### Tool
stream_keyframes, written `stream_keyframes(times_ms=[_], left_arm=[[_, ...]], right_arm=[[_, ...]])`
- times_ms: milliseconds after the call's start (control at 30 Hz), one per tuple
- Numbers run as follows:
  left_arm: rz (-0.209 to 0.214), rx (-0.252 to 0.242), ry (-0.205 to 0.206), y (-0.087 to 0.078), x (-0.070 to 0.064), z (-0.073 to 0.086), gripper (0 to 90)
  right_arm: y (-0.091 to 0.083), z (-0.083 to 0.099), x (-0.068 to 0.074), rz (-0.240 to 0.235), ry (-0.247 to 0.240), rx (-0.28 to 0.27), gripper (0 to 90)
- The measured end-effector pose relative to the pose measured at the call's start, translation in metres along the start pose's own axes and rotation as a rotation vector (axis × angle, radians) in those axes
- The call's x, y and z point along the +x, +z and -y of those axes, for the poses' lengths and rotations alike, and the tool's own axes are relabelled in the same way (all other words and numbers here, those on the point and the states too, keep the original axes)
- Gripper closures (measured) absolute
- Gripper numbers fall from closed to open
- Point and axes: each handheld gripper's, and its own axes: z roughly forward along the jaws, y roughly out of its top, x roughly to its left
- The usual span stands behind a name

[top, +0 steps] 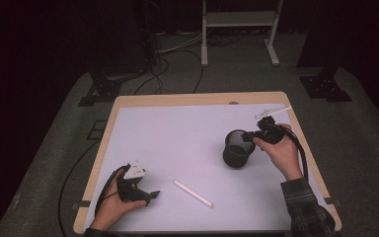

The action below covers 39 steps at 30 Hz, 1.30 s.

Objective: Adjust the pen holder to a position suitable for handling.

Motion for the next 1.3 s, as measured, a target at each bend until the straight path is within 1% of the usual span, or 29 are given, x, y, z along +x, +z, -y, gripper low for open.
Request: stream_keyframes(times_ms=[333,600,633,700,900,967,1067,1100,1300], left_arm=[[-0.001,-0.002,0.0,0.0,0.0,0.0,0.0],[-0.001,-0.002,0.001,0.0,0.0,0.0,0.0],[-0.001,-0.002,0.001,0.0,0.0,0.0,0.0],[-0.001,-0.002,0.0,0.0,0.0,0.0,0.0],[-0.001,-0.002,0.0,0.0,0.0,0.0,0.0],[0.0,0.001,0.004,0.0,0.0,0.0,0.0],[-0.001,0.001,0.004,0.0,0.0,0.0,0.0],[-0.001,0.001,0.004,0.0,0.0,0.0,0.0],[-0.001,0.001,0.003,0.0,0.0,0.0,0.0]], right_arm=[[0.016,-0.011,0.016,-0.04,-0.036,0.018,81.1],[0.032,-0.02,0.03,-0.065,-0.071,0.034,81.1],[0.032,-0.02,0.03,-0.065,-0.071,0.034,81.1],[0.039,-0.023,0.036,-0.072,-0.082,0.046,81.1],[0.048,-0.025,0.042,-0.082,-0.103,0.059,81.1],[0.053,-0.026,0.045,-0.088,-0.11,0.066,81.1],[0.056,-0.027,0.047,-0.09,-0.111,0.071,81.1],[0.06,-0.028,0.048,-0.096,-0.115,0.074,81.1],[0.069,-0.03,0.053,-0.113,-0.121,0.09,81.1]])
